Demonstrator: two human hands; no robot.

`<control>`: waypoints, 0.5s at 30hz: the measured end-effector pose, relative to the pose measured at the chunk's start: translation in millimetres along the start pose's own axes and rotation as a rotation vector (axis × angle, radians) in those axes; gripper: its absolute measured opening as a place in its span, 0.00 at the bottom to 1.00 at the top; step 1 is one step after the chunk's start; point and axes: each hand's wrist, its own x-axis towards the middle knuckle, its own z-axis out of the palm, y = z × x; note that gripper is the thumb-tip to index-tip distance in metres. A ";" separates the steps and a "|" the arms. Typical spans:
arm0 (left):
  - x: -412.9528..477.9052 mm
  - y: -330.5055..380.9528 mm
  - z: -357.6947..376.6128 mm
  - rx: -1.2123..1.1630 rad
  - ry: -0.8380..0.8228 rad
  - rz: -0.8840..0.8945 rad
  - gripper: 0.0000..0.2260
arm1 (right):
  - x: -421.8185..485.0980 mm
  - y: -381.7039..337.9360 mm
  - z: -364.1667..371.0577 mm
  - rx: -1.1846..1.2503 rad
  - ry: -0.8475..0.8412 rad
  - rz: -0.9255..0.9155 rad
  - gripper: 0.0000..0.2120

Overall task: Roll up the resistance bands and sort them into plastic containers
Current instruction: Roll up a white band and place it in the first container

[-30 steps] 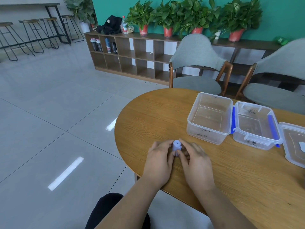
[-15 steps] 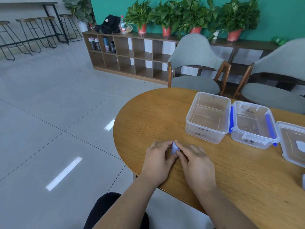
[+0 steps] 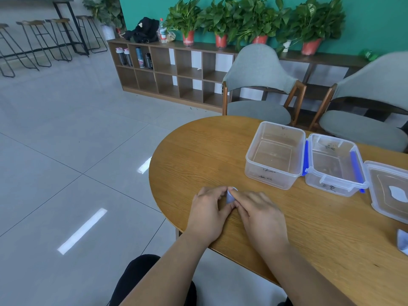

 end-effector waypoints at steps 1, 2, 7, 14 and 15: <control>0.2 -0.6 0.3 -0.001 0.000 0.000 0.14 | 1.3 -0.8 -0.6 0.016 -0.003 0.026 0.17; 0.6 -1.2 0.4 -0.001 -0.003 -0.003 0.15 | 2.7 -1.6 -1.0 0.031 -0.006 0.043 0.17; 1.8 -1.6 -0.8 0.004 -0.028 -0.014 0.15 | 6.7 0.7 -8.8 0.206 -0.078 0.052 0.19; -1.0 -0.7 -1.5 0.002 -0.030 -0.011 0.18 | 13.9 6.4 -15.0 0.468 -0.110 0.185 0.20; -1.3 0.1 -1.9 -0.001 -0.035 -0.011 0.18 | 14.7 6.8 -16.5 0.488 -0.106 0.201 0.19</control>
